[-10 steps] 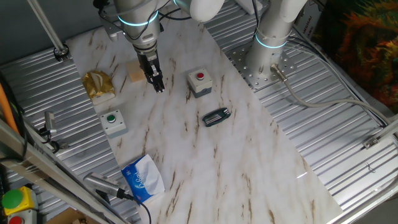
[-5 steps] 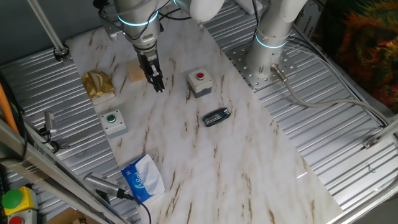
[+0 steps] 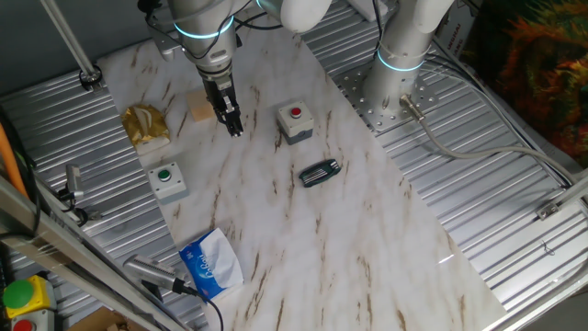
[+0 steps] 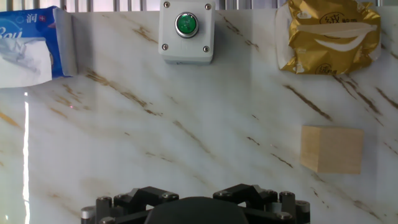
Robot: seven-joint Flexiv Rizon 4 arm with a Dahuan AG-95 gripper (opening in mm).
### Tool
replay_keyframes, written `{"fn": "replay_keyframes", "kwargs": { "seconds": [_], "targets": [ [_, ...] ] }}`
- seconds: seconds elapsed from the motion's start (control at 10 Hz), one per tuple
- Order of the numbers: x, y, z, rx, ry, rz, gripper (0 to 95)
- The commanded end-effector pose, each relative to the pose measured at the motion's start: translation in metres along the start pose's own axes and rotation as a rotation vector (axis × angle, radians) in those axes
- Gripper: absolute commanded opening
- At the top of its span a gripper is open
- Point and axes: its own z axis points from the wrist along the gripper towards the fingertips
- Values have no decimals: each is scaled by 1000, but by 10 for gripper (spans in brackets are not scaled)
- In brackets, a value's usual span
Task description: Approach and touch the side of the small block
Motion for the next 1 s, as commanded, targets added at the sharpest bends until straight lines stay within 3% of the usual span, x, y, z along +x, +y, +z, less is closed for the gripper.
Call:
{"fn": "replay_keyframes", "kwargs": {
  "seconds": [0.1, 0.2, 1.0],
  "targets": [
    [0, 0, 0, 25, 150, 1, 0],
    [0, 0, -1, -19, 153, 36, 0],
    [0, 0, -1, 5, 164, 25, 0]
  ]
}}
